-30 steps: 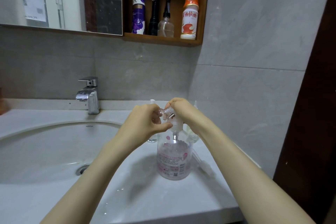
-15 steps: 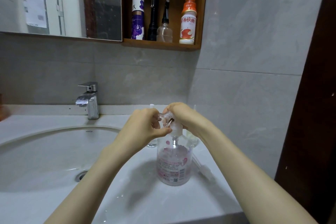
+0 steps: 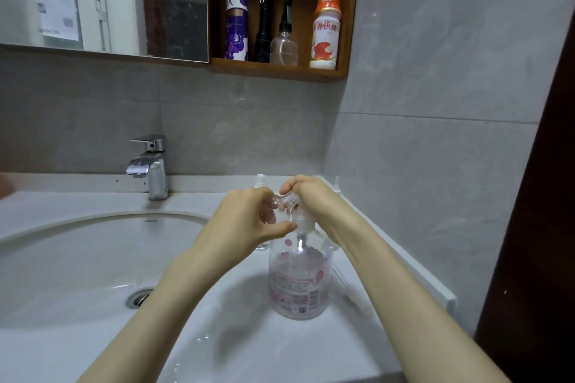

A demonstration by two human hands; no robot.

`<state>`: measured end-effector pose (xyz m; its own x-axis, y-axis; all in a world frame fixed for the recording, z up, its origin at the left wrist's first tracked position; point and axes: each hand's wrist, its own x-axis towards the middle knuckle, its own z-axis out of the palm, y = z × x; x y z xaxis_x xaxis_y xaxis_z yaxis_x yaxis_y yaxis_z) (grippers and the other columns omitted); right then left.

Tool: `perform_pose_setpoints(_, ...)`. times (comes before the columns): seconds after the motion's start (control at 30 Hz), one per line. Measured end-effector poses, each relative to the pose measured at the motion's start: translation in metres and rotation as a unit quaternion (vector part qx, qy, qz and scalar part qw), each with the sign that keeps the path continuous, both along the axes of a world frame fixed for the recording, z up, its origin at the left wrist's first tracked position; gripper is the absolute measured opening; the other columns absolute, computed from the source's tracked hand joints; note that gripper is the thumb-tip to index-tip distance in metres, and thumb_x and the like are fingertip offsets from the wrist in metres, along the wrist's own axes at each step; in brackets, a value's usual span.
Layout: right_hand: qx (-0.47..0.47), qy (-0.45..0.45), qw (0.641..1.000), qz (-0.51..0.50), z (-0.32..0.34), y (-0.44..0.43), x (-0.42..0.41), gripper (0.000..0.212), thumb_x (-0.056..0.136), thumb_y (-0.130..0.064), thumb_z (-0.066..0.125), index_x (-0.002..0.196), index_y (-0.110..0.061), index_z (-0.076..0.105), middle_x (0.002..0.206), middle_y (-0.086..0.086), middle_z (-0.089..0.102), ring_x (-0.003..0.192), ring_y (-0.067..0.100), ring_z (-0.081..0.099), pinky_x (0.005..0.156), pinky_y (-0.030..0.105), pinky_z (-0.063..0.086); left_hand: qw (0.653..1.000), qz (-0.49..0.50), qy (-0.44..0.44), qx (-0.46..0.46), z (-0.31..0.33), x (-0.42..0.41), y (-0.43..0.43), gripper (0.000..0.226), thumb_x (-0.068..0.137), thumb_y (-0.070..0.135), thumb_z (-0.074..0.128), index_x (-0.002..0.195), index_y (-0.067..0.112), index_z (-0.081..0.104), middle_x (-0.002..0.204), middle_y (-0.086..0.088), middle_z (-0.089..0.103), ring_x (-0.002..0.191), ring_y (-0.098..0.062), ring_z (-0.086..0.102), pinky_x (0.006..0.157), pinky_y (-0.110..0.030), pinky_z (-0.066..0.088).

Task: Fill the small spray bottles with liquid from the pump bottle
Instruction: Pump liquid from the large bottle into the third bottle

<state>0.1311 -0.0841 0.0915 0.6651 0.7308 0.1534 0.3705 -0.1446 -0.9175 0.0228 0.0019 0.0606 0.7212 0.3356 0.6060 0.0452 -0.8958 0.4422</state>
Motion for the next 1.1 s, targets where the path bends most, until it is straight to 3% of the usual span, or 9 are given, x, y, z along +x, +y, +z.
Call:
perform_pose_setpoints(0.13,-0.04,-0.027,0.999,0.008,0.007,-0.005,-0.003,0.02,0.088,0.002,0.044,0.076,-0.011,0.054,0.072,0.001,0.048,0.063,0.015,0.042,0.058,0.026,0.034,1.0,0.004,0.002,-0.007,0.004,-0.003,-0.002,0.028,0.071,0.033,0.078,0.075,0.024,0.051,0.058,0.015,0.055,0.051,0.006,0.05,0.052,-0.014,0.035)
perform_pose_setpoints(0.23,-0.003,0.02,1.0,-0.012,0.005,-0.003,-0.003,0.012,0.089,-0.004,0.046,0.086,-0.011,0.056,0.073,0.001,0.052,0.063,0.015,0.047,0.06,0.026,0.039,1.0,0.005,0.005,-0.002,0.006,-0.003,-0.003,0.029,0.072,0.032,0.078,0.075,0.024,0.051,0.057,0.014,0.054,0.052,0.008,0.05,0.052,-0.013,0.036)
perform_pose_setpoints(0.33,0.027,0.057,0.997,-0.039,0.002,0.0,-0.002,0.013,0.089,-0.004,0.046,0.085,-0.01,0.057,0.081,0.009,0.054,0.075,0.023,0.048,0.069,0.033,0.039,1.0,0.006,0.004,-0.007,0.005,-0.003,-0.004,0.028,0.072,0.032,0.079,0.078,0.021,0.053,0.058,0.014,0.055,0.051,0.007,0.05,0.052,-0.013,0.037)
perform_pose_setpoints(0.47,0.06,0.077,0.994,-0.05,-0.002,0.003,-0.001,0.019,0.09,-0.007,0.047,0.078,-0.017,0.059,0.081,0.004,0.057,0.078,0.024,0.053,0.076,0.035,0.043,1.0,0.007,0.002,-0.004,0.007,-0.003,-0.004,0.029,0.072,0.033,0.078,0.079,0.022,0.053,0.06,0.014,0.056,0.05,0.003,0.049,0.052,-0.013,0.036)
perform_pose_setpoints(0.7,0.071,0.084,0.993,-0.039,-0.003,0.004,-0.002,0.028,0.091,-0.004,0.04,0.075,-0.019,0.056,0.078,0.004,0.054,0.06,0.018,0.047,0.055,0.026,0.038,1.0,0.009,-0.001,-0.005,0.005,-0.003,-0.004,0.029,0.071,0.033,0.078,0.08,0.02,0.055,0.061,0.013,0.058,0.053,0.001,0.05,0.052,-0.013,0.035)
perform_pose_setpoints(0.83,0.07,0.064,0.995,-0.032,-0.004,0.005,0.001,0.031,0.09,-0.001,0.036,0.074,-0.02,0.056,0.079,0.004,0.054,0.063,0.018,0.047,0.058,0.027,0.039,1.0,0.009,-0.012,-0.006,0.005,-0.002,-0.004,0.027,0.072,0.033,0.078,0.08,0.02,0.056,0.061,0.014,0.059,0.055,0.001,0.051,0.054,-0.015,0.037)
perform_pose_setpoints(0.97,0.034,0.01,0.999,-0.036,-0.009,0.004,0.003,0.031,0.089,-0.001,0.035,0.074,-0.021,0.054,0.082,-0.002,0.053,0.08,0.018,0.048,0.063,0.025,0.038,1.0,0.01,0.007,0.004,0.0,-0.001,-0.001,0.028,0.071,0.033,0.079,0.078,0.017,0.056,0.057,0.015,0.057,0.052,0.0,0.051,0.054,-0.016,0.035)
perform_pose_setpoints(1.1,0.028,0.013,0.998,-0.054,-0.006,0.003,0.001,0.022,0.09,-0.005,0.038,0.083,-0.018,0.055,0.081,-0.003,0.052,0.073,0.014,0.048,0.061,0.024,0.038,1.0,0.013,0.005,-0.009,0.0,0.0,-0.003,0.029,0.071,0.032,0.079,0.079,0.019,0.055,0.056,0.016,0.055,0.05,0.002,0.05,0.054,-0.014,0.034)
